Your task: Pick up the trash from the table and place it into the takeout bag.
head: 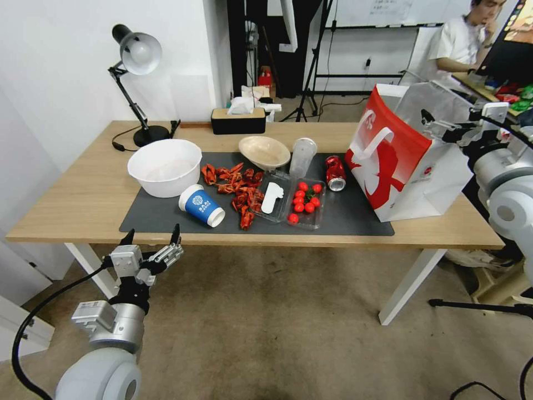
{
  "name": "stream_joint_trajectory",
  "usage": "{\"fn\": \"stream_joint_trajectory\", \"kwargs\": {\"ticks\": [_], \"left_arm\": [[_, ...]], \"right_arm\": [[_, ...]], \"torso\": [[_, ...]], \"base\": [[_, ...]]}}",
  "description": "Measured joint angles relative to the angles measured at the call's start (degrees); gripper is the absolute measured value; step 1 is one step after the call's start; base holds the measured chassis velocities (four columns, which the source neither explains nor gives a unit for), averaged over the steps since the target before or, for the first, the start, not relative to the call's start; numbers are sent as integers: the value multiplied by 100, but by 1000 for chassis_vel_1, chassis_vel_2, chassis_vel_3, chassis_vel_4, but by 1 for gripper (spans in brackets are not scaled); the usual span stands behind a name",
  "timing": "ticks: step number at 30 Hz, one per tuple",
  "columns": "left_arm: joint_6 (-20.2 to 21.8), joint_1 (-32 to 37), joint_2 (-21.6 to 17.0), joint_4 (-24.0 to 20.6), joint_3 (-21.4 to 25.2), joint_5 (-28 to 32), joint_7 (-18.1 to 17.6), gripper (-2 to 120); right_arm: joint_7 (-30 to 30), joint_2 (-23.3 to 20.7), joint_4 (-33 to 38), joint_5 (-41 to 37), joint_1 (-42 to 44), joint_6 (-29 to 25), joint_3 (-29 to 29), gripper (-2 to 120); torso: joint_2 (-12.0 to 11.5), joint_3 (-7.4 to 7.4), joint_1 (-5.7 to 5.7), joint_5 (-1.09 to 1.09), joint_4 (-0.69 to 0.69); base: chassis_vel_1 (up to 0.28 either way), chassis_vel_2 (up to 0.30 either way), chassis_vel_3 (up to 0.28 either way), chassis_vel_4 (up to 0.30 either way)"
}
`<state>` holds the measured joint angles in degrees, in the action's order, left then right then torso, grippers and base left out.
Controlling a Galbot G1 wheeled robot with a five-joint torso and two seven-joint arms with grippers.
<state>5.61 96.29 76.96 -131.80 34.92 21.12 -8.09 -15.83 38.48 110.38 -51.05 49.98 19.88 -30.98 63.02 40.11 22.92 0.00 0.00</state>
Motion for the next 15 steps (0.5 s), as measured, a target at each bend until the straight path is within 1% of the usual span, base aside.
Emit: {"fn": "stream_joint_trajectory", "kwargs": {"ticks": [2, 4, 10, 15], "left_arm": [[0, -4, 9, 0, -2, 1, 0, 100], [0, -12, 20, 6, -3, 2, 0, 100], [0, -23, 42, 13, 3, 3, 0, 100], [0, -13, 58, 11, 17, 3, 2, 100]], "right_arm": [[41, -7, 37, -47, -3, -82, -3, 100], [151, -9, 125, -141, 10, -399, -7, 100], [191, 21, 365, -243, 98, -566, -22, 100], [227, 64, 652, -294, 374, -696, -161, 100]], "torso": [[0, 0, 0, 0, 0], [1, 0, 0, -1, 0], [0, 0, 0, 0, 1], [0, 0, 0, -1, 0]], "base": [[0, 0, 0, 0], [0, 0, 0, 0], [0, 0, 0, 0], [0, 0, 0, 0]]}}
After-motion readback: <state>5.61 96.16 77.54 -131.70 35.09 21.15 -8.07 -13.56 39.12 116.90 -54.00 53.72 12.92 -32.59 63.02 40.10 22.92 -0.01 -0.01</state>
